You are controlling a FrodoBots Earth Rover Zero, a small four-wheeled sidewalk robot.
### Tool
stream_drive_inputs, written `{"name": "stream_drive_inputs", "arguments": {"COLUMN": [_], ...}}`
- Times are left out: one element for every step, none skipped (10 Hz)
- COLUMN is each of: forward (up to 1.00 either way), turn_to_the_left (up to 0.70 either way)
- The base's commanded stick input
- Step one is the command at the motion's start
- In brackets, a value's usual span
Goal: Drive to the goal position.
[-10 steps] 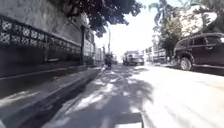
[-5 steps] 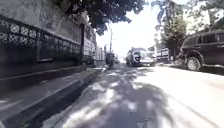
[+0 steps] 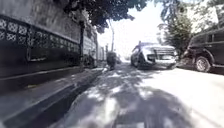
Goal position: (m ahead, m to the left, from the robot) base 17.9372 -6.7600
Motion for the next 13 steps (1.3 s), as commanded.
{"name": "stream_drive_inputs", "arguments": {"forward": [1.00,1.00,1.00,1.00,1.00,1.00,1.00,1.00,1.00,1.00,1.00,1.00,1.00], "turn_to_the_left": [-0.01,-0.03,-0.40,-0.40,-0.36,-0.26,-0.19,-0.05,-0.02,-0.02,-0.02,-0.02,-0.08]}}
